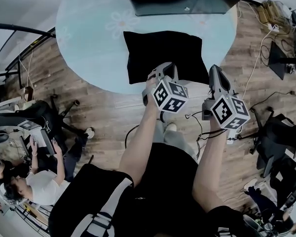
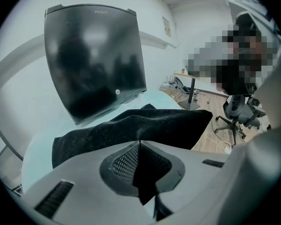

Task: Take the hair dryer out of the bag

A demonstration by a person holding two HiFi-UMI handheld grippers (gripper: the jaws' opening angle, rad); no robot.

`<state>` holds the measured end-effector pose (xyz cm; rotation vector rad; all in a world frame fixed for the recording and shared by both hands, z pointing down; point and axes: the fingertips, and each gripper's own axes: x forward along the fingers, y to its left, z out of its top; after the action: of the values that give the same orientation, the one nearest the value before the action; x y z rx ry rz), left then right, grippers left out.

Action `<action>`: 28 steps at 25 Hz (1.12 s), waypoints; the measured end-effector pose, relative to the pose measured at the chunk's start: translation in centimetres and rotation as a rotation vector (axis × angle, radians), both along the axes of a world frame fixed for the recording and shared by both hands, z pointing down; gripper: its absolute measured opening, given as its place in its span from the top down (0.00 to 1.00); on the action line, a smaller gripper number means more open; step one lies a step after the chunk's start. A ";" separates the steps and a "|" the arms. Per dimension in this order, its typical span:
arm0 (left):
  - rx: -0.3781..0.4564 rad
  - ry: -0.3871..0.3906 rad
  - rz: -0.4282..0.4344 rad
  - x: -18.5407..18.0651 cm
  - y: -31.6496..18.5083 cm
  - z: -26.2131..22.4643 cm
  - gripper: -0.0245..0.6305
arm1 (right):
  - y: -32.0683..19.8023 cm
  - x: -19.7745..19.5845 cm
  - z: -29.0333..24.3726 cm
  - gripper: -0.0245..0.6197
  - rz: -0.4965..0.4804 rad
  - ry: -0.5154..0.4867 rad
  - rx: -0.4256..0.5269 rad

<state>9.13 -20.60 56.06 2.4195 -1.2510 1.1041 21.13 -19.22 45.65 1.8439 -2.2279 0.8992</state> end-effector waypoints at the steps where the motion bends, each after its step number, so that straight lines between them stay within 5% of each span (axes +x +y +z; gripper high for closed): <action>1: -0.004 0.014 0.004 0.0 0.0 -0.2 0.93 | -0.1 -0.1 0.0 0.96 -0.004 0.001 -0.001; 20: 0.004 0.105 -0.167 -7.6 -3.7 -2.5 0.93 | -2.3 0.0 3.8 0.95 0.011 0.162 -0.187; 28: -0.011 0.131 -0.210 -9.0 -4.5 -2.2 0.93 | -2.6 -3.3 5.8 0.95 -0.122 0.127 -0.245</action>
<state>0.12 -25.11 53.89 2.2491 -1.4114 0.8770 17.88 -21.81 51.47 1.5930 -2.0280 0.9549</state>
